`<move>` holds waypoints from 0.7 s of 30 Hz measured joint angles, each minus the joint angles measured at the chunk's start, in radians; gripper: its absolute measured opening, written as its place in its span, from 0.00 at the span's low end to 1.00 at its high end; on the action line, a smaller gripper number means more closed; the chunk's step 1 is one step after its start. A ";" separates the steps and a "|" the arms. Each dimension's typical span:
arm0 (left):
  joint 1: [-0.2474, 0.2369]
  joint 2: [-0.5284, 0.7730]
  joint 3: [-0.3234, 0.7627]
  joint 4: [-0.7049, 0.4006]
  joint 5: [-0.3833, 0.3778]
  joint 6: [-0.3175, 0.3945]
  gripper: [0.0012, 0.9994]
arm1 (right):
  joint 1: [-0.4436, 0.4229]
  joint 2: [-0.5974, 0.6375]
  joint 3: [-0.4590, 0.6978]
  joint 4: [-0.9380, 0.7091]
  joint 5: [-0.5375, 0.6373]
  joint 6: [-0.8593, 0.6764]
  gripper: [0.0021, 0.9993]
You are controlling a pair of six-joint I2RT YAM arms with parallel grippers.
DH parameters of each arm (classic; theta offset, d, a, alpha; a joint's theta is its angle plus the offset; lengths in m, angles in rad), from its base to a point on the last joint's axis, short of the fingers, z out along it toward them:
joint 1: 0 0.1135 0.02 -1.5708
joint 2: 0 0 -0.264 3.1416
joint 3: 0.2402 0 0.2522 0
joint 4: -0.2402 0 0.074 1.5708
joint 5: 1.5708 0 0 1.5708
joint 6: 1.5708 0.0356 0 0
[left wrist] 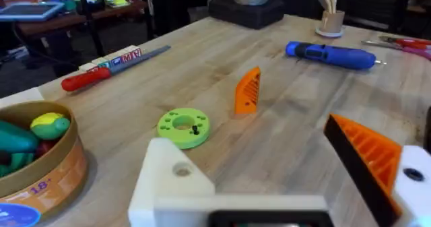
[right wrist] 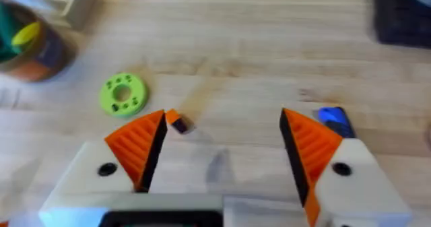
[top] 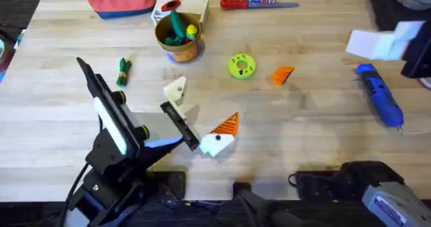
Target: Pick up the gripper from the table and insert it into the empty holder that is missing its gripper. Then pick up a screw, insert it into the mounting hole, and use the screwdriver to tighten it. Finally, clean up the table by picking up the vegetable and placing it into the bucket.
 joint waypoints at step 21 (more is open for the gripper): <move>0.000 0.000 0.000 0.000 0.000 -0.003 0.99 | 0.345 0.559 0.005 -0.016 0.058 -0.283 0.99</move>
